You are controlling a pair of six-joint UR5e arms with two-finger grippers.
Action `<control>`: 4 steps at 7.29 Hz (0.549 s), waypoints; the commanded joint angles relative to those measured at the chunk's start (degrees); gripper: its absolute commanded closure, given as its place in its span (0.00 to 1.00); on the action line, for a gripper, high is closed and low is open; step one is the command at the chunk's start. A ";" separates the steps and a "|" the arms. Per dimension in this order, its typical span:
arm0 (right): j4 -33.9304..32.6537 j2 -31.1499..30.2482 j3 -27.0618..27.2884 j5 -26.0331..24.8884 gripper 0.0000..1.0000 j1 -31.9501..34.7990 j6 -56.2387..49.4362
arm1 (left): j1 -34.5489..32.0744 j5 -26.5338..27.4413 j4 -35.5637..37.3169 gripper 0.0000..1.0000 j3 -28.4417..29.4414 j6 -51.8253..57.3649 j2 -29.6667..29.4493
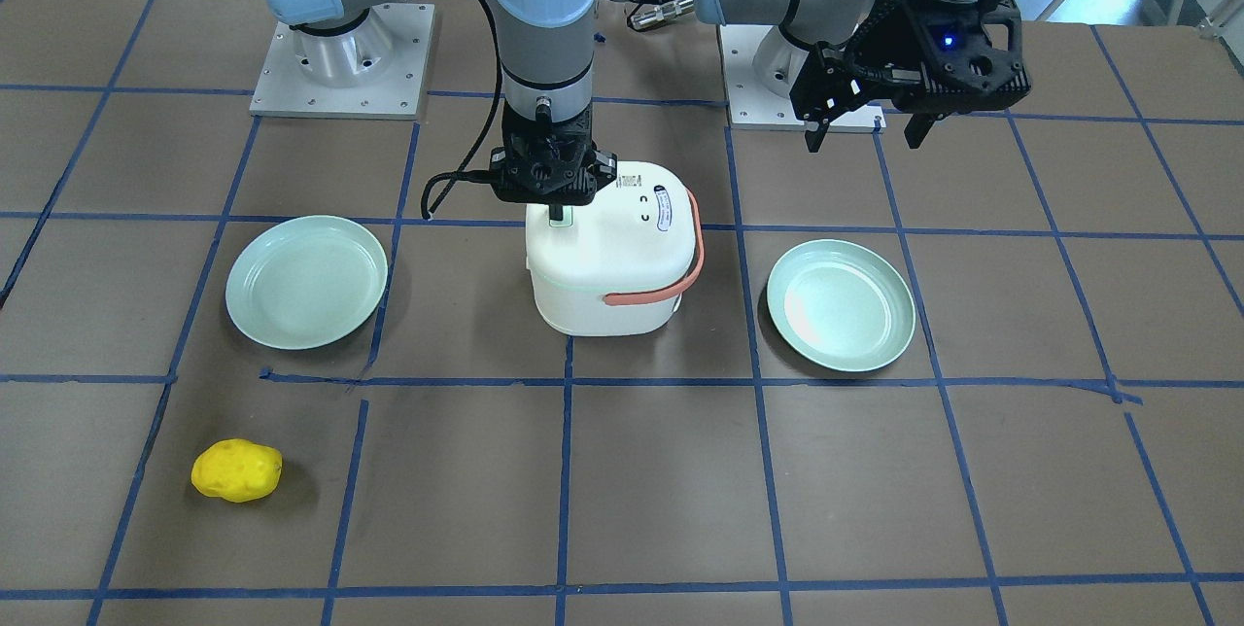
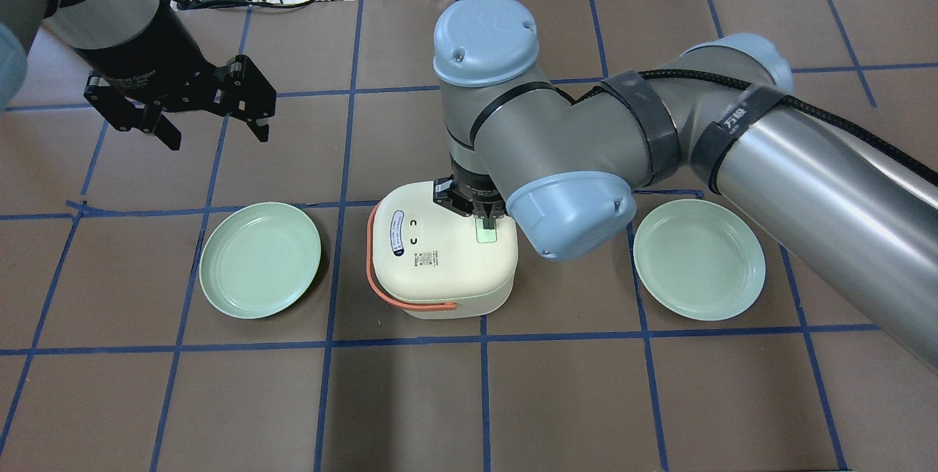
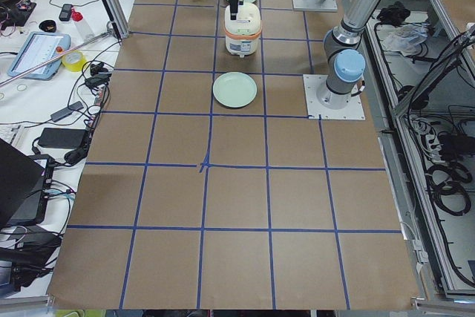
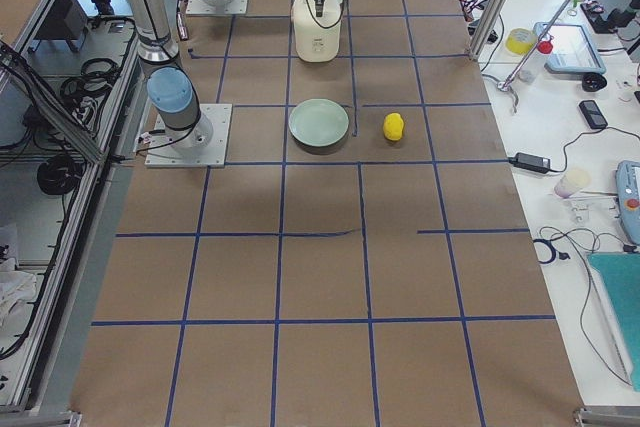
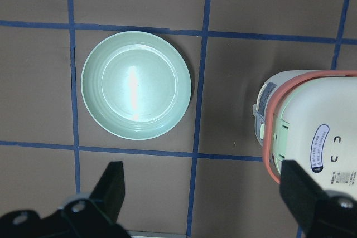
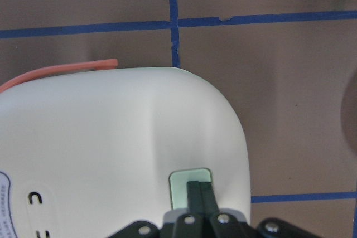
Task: Press rice cooker button
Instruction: 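Press down on the green button with the closed right gripper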
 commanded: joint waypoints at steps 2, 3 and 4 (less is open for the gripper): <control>0.08 0.10 0.19 -0.08 1.00 -0.03 -0.07 | 0.00 0.00 0.00 0.00 0.00 -0.02 0.00; 0.08 0.02 0.45 -0.08 1.00 0.06 -0.07 | 0.00 0.00 0.00 0.00 0.09 -0.02 0.00; 0.08 0.02 0.45 -0.08 1.00 -0.03 0.02 | 0.00 0.00 0.00 0.00 0.00 0.07 0.00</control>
